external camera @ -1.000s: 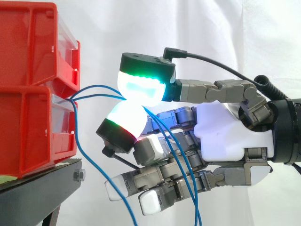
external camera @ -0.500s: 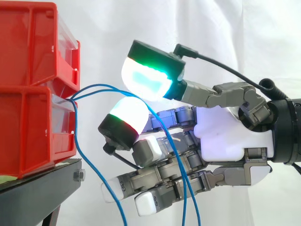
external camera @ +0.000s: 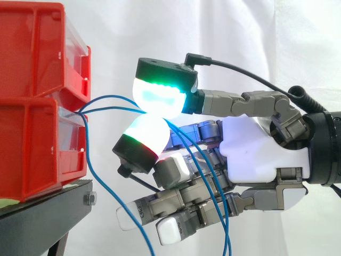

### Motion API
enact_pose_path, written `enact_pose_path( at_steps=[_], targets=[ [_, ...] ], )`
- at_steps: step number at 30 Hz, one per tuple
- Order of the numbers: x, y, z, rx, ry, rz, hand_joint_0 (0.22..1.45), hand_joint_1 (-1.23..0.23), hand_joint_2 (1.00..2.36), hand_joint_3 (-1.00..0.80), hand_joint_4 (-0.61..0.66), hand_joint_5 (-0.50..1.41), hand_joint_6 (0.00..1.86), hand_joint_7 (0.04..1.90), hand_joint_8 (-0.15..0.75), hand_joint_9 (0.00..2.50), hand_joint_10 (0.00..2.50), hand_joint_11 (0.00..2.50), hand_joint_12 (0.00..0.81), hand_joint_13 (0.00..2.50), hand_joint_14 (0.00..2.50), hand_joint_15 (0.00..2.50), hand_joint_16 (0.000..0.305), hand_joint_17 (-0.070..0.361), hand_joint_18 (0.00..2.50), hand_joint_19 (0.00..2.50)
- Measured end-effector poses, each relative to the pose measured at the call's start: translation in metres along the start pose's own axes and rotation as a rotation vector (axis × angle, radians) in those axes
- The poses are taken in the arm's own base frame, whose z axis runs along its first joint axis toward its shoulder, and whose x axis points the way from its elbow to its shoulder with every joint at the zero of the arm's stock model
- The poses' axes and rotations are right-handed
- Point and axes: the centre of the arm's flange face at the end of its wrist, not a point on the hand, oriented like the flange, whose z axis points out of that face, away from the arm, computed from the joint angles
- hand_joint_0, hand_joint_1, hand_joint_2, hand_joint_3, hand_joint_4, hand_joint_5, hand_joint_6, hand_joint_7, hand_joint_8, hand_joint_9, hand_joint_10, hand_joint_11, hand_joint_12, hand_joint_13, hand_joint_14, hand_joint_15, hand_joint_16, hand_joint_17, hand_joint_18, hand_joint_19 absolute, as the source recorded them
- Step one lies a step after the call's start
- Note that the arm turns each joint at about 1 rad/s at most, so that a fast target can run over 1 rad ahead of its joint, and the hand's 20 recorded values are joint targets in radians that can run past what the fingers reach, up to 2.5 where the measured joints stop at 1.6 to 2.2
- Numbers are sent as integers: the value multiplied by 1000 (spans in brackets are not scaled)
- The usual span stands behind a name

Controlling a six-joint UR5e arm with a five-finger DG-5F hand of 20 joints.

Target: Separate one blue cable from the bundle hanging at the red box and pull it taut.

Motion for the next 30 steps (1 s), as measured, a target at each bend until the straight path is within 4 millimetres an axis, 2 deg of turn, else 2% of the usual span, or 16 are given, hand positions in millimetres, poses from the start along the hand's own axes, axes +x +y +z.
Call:
enact_pose_path(
  at_steps=[2, 5, 7, 10, 12, 13, 15, 16, 19, 21, 23, 25, 27, 28, 29, 30],
  targets=[
    [0, 0, 0, 0, 0, 0, 687, -871, 1026, -36, 20, -178, 946, 1338, 373, 1027, 18, 1073, 402, 635, 15, 455, 55, 123, 701, 581],
    [0, 0, 0, 1, 0, 0, 775, -908, 1019, -236, 4, -185, 952, 1237, 356, 974, 18, 1054, 394, 596, 15, 436, 54, 121, 670, 557],
    [0, 0, 0, 1, 0, 0, 810, -925, 1002, -469, 55, -178, 942, 1220, 352, 968, 20, 1039, 393, 579, 14, 410, 54, 121, 663, 535],
    [0, 0, 0, 1, 1, 0, 743, -920, 1000, -500, 120, -167, 931, 1267, 356, 977, 18, 1037, 389, 579, 14, 408, 54, 120, 684, 513],
    [0, 0, 0, 1, 1, -1, 635, -852, 1000, -500, 131, -150, 925, 1225, 363, 1028, 21, 1049, 386, 593, 15, 424, 53, 119, 677, 542],
    [-1, 0, 0, 1, 0, -1, 546, -766, 1000, -500, 140, -140, 919, 1206, 376, 1061, 18, 1050, 395, 603, 14, 428, 55, 124, 688, 562],
    [-1, 0, 0, 2, -1, -3, 503, -659, 1000, -500, 143, -133, 914, 1207, 400, 1106, 18, 1049, 412, 638, 15, 439, 58, 130, 709, 579],
    [-2, -1, 0, 3, -2, -7, 490, -539, 1000, -500, 131, -131, 913, 1181, 407, 1139, 16, 1022, 417, 657, 14, 445, 59, 133, 731, 593],
    [-3, -1, 0, 5, -4, -20, 532, -383, 1000, -500, 113, -132, 909, 1144, 402, 1166, 18, 1003, 402, 666, 14, 449, 56, 126, 719, 615],
    [-3, -1, 0, 5, -4, -26, 571, -360, 1000, -500, 111, -134, 902, 1159, 391, 1165, 18, 992, 391, 667, 16, 458, 54, 122, 709, 633],
    [-4, -1, 0, 5, -4, -32, 602, -391, 1000, -500, 98, -135, 900, 1144, 384, 1163, 19, 995, 390, 669, 15, 457, 54, 121, 710, 636],
    [-5, -1, 0, 6, -5, -34, 591, -522, 1016, -281, 115, -135, 900, 1199, 399, 1161, 19, 1017, 395, 679, 15, 470, 54, 121, 723, 635],
    [-4, -1, 0, 6, -4, -36, 580, -575, 1017, -190, 140, -134, 902, 1255, 415, 1169, 20, 1052, 412, 695, 15, 474, 57, 129, 754, 617],
    [-5, -1, 0, 6, -5, -36, 591, -677, 1016, -85, 153, -132, 904, 1281, 431, 1166, 16, 1077, 431, 707, 14, 462, 61, 137, 783, 601],
    [-5, -1, 0, 6, -5, -36, 621, -771, 1018, -5, 93, -141, 929, 1253, 422, 1161, 17, 1098, 426, 703, 14, 467, 60, 135, 776, 609],
    [-5, -1, 0, 6, -5, -36, 628, -789, 1018, 16, 74, -142, 930, 1279, 425, 1162, 15, 1117, 429, 705, 14, 469, 61, 137, 785, 603]
  ],
)
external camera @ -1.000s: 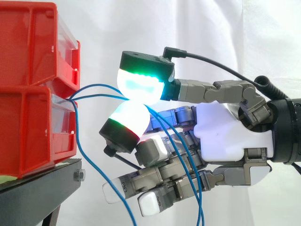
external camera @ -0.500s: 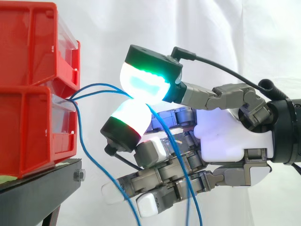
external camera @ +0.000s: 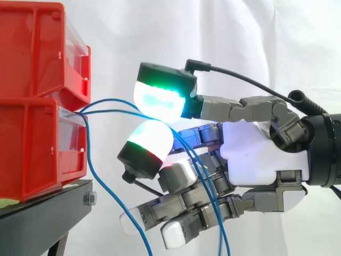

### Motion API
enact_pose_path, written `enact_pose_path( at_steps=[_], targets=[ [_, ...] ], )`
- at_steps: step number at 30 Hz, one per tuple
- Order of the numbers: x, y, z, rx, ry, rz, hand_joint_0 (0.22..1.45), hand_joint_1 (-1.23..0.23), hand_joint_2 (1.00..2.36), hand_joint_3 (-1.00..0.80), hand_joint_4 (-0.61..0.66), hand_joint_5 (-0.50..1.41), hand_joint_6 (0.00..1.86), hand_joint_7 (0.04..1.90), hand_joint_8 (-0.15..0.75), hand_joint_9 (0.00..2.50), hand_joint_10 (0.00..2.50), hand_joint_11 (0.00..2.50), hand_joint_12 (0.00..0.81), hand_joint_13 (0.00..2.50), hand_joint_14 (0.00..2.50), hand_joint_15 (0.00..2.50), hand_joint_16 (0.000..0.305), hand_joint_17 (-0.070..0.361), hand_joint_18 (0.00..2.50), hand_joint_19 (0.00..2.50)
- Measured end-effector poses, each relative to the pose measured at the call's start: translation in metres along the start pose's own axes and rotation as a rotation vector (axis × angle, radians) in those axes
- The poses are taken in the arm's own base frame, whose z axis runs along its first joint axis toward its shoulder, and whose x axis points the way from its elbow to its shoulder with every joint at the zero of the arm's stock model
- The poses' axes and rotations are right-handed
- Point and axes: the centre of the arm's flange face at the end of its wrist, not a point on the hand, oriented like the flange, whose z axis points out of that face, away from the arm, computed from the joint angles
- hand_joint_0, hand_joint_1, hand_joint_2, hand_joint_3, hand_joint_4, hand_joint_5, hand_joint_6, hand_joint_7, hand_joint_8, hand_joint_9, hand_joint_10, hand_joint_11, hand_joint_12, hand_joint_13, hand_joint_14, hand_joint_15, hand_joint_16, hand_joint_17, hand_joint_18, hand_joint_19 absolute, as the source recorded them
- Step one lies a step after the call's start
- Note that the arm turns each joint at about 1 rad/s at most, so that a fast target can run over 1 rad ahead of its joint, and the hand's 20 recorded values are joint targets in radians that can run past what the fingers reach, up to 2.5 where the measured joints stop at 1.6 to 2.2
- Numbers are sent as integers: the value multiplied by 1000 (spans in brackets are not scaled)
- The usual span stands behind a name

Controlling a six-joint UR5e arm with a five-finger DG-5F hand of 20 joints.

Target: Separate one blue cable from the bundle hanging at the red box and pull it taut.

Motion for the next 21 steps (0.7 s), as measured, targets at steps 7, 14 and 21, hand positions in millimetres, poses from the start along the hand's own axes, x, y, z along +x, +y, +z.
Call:
enact_pose_path(
  at_steps=[7, 14, 21],
  targets=[
    [0, 0, 0, -1, -3, -8, 780, -878, 1012, -331, 22, -180, 959, 1231, 361, 1031, 16, 1132, 393, 607, 15, 449, 54, 121, 679, 577],
    [0, -1, 0, -1, -4, -23, 512, -629, 1000, -500, 128, -136, 924, 1185, 401, 1157, 17, 1114, 412, 672, 15, 464, 57, 128, 727, 607],
    [-6, -22, -8, 32, -6, -41, 551, -338, 1000, -500, 108, -131, 914, 1191, 403, 1206, 18, 1081, 403, 698, 15, 482, 56, 125, 730, 647]
  ],
)
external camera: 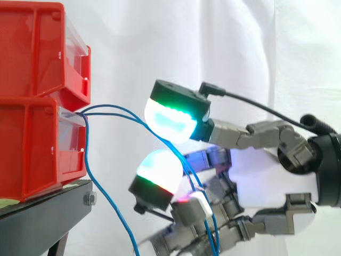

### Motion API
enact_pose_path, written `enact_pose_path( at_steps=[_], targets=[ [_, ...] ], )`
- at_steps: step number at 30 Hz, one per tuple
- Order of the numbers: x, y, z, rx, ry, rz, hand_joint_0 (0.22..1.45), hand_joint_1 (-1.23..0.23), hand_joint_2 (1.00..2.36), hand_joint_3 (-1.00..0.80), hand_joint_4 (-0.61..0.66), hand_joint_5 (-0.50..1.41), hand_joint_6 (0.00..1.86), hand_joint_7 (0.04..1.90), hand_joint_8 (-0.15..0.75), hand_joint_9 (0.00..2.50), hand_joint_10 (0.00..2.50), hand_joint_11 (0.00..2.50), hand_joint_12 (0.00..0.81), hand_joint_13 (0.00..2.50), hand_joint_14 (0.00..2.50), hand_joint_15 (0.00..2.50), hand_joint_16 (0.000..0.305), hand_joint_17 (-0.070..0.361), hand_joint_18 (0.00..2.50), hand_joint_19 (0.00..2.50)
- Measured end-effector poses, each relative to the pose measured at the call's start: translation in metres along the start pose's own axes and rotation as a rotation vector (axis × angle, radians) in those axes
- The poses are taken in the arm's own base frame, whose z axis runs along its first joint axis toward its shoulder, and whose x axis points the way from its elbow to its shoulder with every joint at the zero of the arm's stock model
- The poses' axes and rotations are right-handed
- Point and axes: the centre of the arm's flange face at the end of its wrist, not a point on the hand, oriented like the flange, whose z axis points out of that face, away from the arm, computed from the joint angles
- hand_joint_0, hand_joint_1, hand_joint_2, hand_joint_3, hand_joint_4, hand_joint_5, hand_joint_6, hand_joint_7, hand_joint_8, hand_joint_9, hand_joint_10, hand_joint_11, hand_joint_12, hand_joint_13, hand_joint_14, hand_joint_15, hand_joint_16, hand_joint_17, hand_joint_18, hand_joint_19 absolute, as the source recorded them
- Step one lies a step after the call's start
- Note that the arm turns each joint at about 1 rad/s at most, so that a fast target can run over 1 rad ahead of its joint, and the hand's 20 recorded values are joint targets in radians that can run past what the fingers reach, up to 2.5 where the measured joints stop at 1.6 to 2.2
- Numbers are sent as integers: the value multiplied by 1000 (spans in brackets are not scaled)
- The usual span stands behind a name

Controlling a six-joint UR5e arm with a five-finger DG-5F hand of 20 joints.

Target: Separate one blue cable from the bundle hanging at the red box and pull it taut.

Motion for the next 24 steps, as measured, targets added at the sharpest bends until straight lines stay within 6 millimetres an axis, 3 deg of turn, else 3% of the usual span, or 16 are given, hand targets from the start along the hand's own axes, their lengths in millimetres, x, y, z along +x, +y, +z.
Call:
enact_pose_path(
  at_steps=[12, 14, 24],
  targets=[
    [-17, -6, 1, 3, -18, 0, 596, -457, 1010, -382, 123, -139, 906, 1181, 398, 1215, 19, 1088, 398, 726, 16, 498, 54, 121, 757, 661],
    [-18, -5, 1, 2, -19, 0, 572, -565, 1005, -435, 143, -154, 913, 1146, 397, 1209, 18, 1105, 403, 733, 17, 503, 55, 124, 767, 664],
    [-20, 2, 5, -10, -21, -23, 438, -570, 1000, -500, 171, -177, 926, 1004, 441, 1212, 12, 1116, 453, 786, 14, 505, 66, 148, 856, 620]
  ],
)
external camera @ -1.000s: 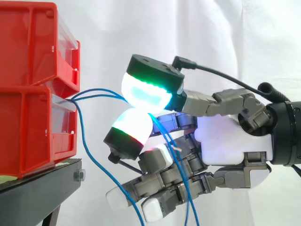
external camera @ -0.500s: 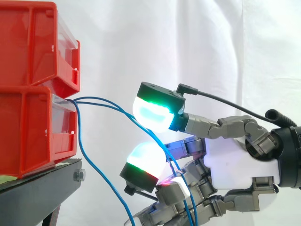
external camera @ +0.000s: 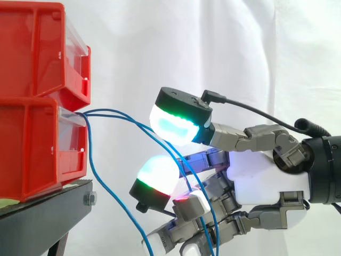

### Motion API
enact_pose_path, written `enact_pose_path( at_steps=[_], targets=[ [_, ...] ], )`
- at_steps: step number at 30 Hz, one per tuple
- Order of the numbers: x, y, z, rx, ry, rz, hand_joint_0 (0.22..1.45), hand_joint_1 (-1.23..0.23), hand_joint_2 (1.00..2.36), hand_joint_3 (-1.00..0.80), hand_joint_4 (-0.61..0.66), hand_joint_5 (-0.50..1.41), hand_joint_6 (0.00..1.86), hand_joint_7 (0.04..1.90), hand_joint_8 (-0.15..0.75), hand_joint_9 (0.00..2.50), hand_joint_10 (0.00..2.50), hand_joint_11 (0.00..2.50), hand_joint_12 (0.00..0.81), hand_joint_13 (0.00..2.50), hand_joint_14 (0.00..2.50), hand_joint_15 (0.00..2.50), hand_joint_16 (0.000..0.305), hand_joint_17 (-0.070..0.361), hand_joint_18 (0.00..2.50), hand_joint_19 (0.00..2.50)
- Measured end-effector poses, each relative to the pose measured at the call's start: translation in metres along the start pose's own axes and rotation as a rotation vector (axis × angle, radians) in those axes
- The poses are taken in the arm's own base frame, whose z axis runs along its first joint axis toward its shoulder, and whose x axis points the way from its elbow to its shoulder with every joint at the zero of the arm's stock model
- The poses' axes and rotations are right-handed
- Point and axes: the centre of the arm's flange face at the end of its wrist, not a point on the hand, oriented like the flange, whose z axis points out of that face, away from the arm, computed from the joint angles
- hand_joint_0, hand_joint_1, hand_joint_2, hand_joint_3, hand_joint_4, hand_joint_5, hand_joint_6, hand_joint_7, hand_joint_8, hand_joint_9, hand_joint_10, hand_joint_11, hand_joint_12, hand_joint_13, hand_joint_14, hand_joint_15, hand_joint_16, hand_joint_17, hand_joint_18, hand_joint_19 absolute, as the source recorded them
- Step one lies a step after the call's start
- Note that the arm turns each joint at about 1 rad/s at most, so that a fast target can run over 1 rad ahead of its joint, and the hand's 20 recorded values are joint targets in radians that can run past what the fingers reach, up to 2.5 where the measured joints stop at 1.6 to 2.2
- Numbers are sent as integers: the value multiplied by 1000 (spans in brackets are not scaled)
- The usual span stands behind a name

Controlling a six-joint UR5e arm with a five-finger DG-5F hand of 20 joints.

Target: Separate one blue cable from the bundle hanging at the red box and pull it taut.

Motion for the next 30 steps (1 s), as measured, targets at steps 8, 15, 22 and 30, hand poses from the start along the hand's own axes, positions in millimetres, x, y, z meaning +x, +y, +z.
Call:
enact_pose_path(
  at_steps=[8, 15, 22, 30],
  targets=[
    [-1, 2, 1, -2, -2, -26, 505, -335, 1000, -500, 141, -178, 910, 1010, 420, 1222, 17, 1124, 425, 783, 17, 520, 60, 136, 810, 659],
    [-3, 7, 3, -6, -5, -29, 590, -591, 1011, -356, 147, -182, 910, 1077, 388, 1209, 17, 1155, 406, 795, 17, 534, 55, 125, 797, 671],
    [-2, 16, 3, -9, -5, -29, 619, -708, 1014, -304, 138, -188, 930, 1036, 382, 1203, 16, 1190, 399, 821, 19, 546, 54, 122, 819, 656],
    [1, 20, 1, -7, -5, -32, 709, -799, 1008, -402, 53, -197, 945, 1011, 364, 1147, 13, 1187, 389, 814, 18, 542, 52, 117, 825, 625]
  ],
)
